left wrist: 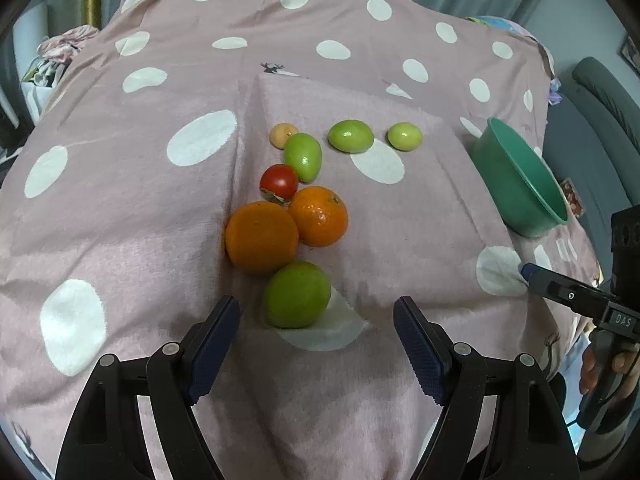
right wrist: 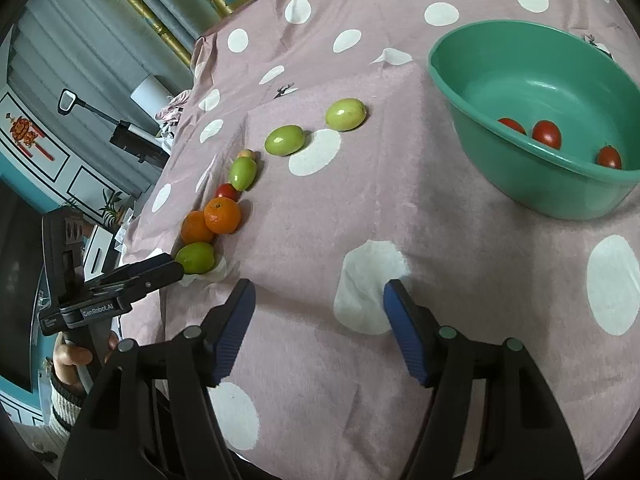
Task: Organize fruits
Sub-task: 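Withdraw both tools from the bowl back over the fruits, then close the left tool on an orange while the right tool grasps another orange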
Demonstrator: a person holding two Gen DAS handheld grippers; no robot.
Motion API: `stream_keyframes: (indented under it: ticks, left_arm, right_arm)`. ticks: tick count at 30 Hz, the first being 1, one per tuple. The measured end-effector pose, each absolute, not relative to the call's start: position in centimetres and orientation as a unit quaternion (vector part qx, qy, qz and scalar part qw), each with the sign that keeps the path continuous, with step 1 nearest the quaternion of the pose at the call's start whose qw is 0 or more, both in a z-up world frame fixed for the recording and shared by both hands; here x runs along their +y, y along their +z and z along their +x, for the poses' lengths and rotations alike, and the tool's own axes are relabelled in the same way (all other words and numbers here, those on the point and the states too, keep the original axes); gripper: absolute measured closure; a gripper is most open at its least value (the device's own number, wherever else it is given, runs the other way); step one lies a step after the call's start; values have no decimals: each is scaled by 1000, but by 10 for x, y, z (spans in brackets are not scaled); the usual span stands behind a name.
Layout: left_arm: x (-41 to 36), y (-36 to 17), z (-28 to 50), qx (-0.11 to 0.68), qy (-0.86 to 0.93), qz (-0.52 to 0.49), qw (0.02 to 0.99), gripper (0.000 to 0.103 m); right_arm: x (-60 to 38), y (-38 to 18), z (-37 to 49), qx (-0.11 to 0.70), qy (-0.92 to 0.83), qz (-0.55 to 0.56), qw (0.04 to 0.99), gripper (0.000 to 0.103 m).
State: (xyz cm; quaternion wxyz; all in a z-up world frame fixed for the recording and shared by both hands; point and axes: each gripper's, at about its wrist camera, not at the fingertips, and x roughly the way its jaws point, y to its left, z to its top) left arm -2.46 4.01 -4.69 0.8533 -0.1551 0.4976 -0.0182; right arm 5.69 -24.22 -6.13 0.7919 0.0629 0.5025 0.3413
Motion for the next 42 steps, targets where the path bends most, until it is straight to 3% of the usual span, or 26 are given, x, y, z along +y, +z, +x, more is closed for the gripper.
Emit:
stream_keyframes:
  ticks: [8,13,23,39,42]
  left_arm:
    - [49,-42,-17,487,-9,-156,859,24]
    - [50,-35,-9,483,7,-105,869,24]
    - [57,-45,16,514,5,-60,855,44]
    - [48,-60,30,537,-15,13,843,48]
    - [46,-60,33,539,-14,22,842,48]
  right_arm:
    - [-214,-60,61,505,374,53,777,35]
    - [-182,-57,62,498,407,41,765,35]
    - [-129,-70,81,514,438,53,735,38]
    - [-78,-97,101,547,429,50,717,42]
    - [-73,-101,105,547,424,51,720,47]
